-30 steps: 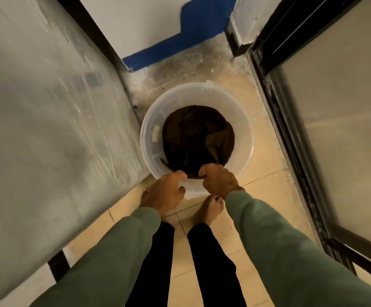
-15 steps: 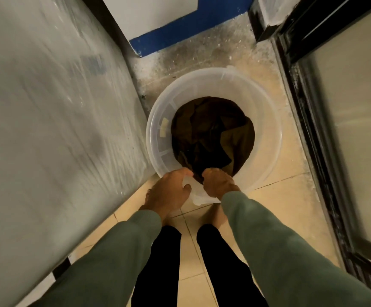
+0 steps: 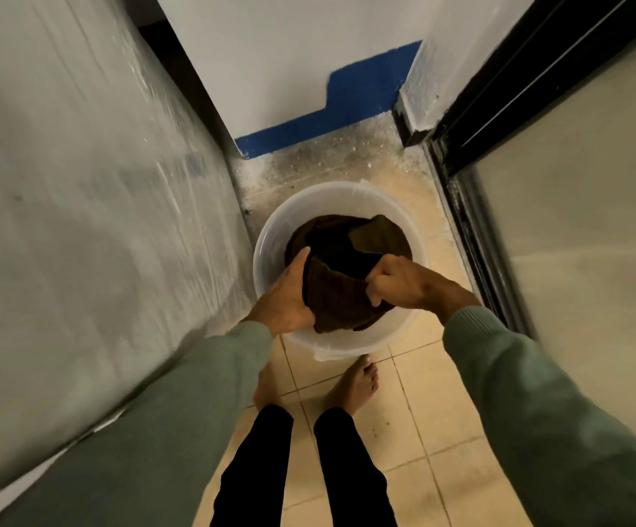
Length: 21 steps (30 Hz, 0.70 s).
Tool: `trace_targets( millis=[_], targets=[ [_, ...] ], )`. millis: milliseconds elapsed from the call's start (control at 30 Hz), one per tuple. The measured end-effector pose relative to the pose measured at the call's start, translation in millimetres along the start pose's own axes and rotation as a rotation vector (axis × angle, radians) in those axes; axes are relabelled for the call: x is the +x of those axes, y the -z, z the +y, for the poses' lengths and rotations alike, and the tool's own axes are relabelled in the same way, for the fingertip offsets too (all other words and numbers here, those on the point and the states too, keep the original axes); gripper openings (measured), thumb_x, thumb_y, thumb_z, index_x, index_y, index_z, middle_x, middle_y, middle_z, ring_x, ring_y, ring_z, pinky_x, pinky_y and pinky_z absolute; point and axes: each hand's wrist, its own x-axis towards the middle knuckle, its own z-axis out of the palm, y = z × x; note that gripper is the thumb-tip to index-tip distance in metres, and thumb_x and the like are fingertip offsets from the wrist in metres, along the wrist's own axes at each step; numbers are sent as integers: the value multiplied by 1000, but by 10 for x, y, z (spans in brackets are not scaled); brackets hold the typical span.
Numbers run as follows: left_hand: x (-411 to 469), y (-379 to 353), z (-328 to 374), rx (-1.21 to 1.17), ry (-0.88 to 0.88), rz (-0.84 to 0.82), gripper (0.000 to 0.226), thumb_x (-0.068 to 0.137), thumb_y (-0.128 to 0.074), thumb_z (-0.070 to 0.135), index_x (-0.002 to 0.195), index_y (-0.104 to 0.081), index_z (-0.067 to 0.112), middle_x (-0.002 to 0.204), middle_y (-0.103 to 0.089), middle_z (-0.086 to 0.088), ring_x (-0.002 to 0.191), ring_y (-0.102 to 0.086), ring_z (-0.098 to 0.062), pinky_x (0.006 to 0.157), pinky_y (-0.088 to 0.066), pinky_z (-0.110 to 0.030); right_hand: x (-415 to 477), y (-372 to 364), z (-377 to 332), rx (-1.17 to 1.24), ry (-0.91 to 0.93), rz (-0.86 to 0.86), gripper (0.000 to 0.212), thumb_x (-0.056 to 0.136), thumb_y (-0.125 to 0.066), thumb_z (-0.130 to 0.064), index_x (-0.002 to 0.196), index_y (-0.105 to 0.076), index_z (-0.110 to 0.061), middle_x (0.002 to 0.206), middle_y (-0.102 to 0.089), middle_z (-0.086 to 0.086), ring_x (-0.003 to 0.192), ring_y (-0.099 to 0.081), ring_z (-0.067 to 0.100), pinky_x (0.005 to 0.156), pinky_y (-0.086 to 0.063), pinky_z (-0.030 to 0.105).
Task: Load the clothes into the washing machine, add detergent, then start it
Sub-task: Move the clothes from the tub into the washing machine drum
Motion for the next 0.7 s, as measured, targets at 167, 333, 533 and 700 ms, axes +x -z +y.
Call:
trace_targets(
  millis=[167,333,533,700],
  targets=[
    [-170,62,380,-7,24,-148,58,88,-70,27,141,-47,23,138,-55,-3,131,-48,-24,113,-35,-48,-538,238,-255,47,61,137,18,68,-52,-12,53,-43,-15,52,-37,-2,53,-34,14,56,-29,30],
    [-640,329,854,-74,-75,-26,38,97,-57,19,135,-53,18,134,-59,-5,128,-51,-24,112,-36,-47,-991,390,-467,97,22,257,14,67,-50,-15,56,-42,-15,56,-37,1,56,-33,18,55,-27,30],
    [-1262,764,1701,-186,-124,139,35,99,-53,21,133,-52,12,127,-60,-10,115,-59,-31,86,-56,-41,-1542,841,-958,149,133,489,22,67,-52,-25,63,-58,-4,62,-53,8,63,-50,24,60,-45,37],
    [-1842,1021,2386,-289,-241,240,18,99,-54,21,115,-57,13,105,-65,-8,81,-66,-20,60,-58,-32,-2058,1193,-1312,9,193,617,14,79,-64,-11,93,-65,-8,89,-65,9,87,-63,26,78,-52,40]
  ],
)
